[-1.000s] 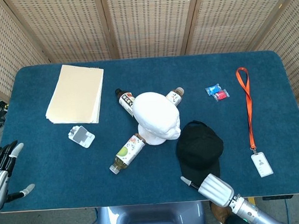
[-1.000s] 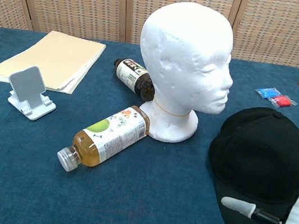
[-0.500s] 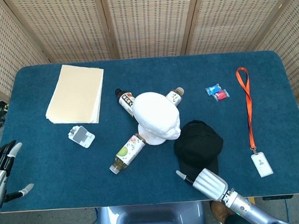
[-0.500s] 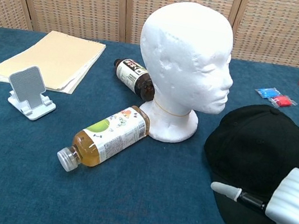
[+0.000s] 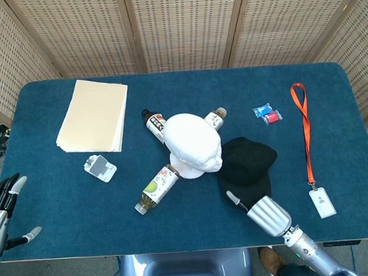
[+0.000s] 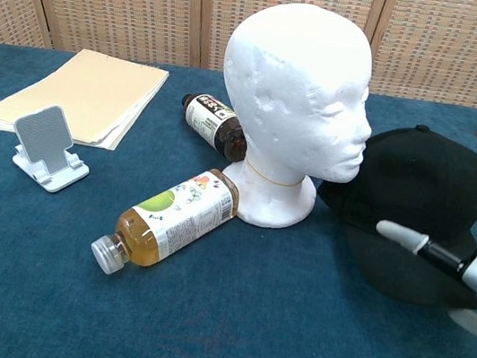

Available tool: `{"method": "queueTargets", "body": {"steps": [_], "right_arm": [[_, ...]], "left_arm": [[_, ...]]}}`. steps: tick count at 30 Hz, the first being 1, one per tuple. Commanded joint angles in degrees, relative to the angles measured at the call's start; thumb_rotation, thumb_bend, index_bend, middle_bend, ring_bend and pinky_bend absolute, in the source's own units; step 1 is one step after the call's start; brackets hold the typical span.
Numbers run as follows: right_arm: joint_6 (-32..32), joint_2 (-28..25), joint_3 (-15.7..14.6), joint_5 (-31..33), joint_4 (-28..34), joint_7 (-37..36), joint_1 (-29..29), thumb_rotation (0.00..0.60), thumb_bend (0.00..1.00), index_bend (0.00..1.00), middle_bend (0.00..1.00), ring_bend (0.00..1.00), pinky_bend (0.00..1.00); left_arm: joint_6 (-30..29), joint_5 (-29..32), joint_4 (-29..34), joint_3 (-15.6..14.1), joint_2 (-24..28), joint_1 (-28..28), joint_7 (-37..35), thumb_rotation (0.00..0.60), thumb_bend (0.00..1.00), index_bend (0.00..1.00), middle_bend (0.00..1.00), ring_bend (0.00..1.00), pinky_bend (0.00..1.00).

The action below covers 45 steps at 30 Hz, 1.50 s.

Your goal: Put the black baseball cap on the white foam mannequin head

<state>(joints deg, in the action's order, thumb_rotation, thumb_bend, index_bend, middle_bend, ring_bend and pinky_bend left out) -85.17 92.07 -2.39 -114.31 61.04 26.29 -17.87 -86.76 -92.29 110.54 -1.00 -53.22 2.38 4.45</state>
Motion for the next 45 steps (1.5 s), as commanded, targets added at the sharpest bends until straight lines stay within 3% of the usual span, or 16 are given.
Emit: {"method": "queueTargets", "body": {"steps": [1,12,19,21,26,28,33,36,41,45], "right_arm": [[-1.4,1.2,2.3,2.2,-1.6,-1.2,-0.3,0.600,0.51,0.07,0.97,1.00,1.00],[2.5,4.4,5.8,6.4,-5.7,0.3,-3.7,0.600,0.49,0.14,0.97,1.00,1.00],[5.1,7.9,8.1,8.4,-11.6,3.9,-7.4,0.600,0.49,0.18,0.97,1.00,1.00],[6.4,9.0,8.8,9.7,-12.7,3.3,-8.3,0.600,0.54,0.20,0.97,1.00,1.00],[9.0,11.1,10.3,12.1,-15.8,3.3,-11.1,0.600,0.80,0.20,0.98,1.00,1.00],[9.5,11.7,10.9,13.1,-16.3,3.3,-11.7,0.600,0.86,0.20,0.98,1.00,1.00],[10.6,12.2,11.4,15.2,-16.9,4.1,-12.5,0.600,0.88,0.17,0.98,1.00,1.00],[11.1,12.3,11.8,16.6,-17.0,3.8,-12.9,0.600,0.88,0.26,0.99,1.00,1.00],[10.8,12.5,12.2,18.1,-17.2,2.1,-13.5,0.600,0.87,0.62,1.00,1.00,1.00],[9.7,12.4,12.7,19.2,-17.2,0.4,-13.6,0.600,0.86,0.71,1.00,1.00,1.00]], "left_arm": [[0.0,0.0,0.0,0.0,0.0,0.0,0.1,0.600,0.00,0.00,0.00,0.00,0.00],[0.3,0.4,0.0,0.0,-0.1,0.1,0.3,0.600,0.00,0.00,0.00,0.00,0.00],[0.7,0.5,0.0,0.0,-0.2,0.3,0.3,0.600,0.00,0.00,0.00,0.00,0.00],[0.8,0.6,-0.1,0.0,-0.1,0.3,0.3,0.600,0.00,0.00,0.00,0.00,0.00],[1.0,1.0,-0.1,0.1,-0.1,0.4,0.2,0.600,0.00,0.00,0.00,0.00,0.00],[1.0,1.2,-0.1,0.2,0.0,0.5,0.1,0.600,0.00,0.00,0.00,0.00,0.00],[1.2,1.6,-0.2,0.3,0.1,0.6,-0.3,0.600,0.00,0.00,0.00,0.00,0.00],[1.3,1.6,-0.2,0.3,0.1,0.7,-0.3,0.600,0.00,0.00,0.00,0.00,0.00],[1.2,1.7,-0.3,0.4,0.2,0.7,-0.5,0.600,0.00,0.00,0.00,0.00,0.00],[1.2,1.7,-0.3,0.3,0.2,0.7,-0.5,0.600,0.00,0.00,0.00,0.00,0.00]]}}
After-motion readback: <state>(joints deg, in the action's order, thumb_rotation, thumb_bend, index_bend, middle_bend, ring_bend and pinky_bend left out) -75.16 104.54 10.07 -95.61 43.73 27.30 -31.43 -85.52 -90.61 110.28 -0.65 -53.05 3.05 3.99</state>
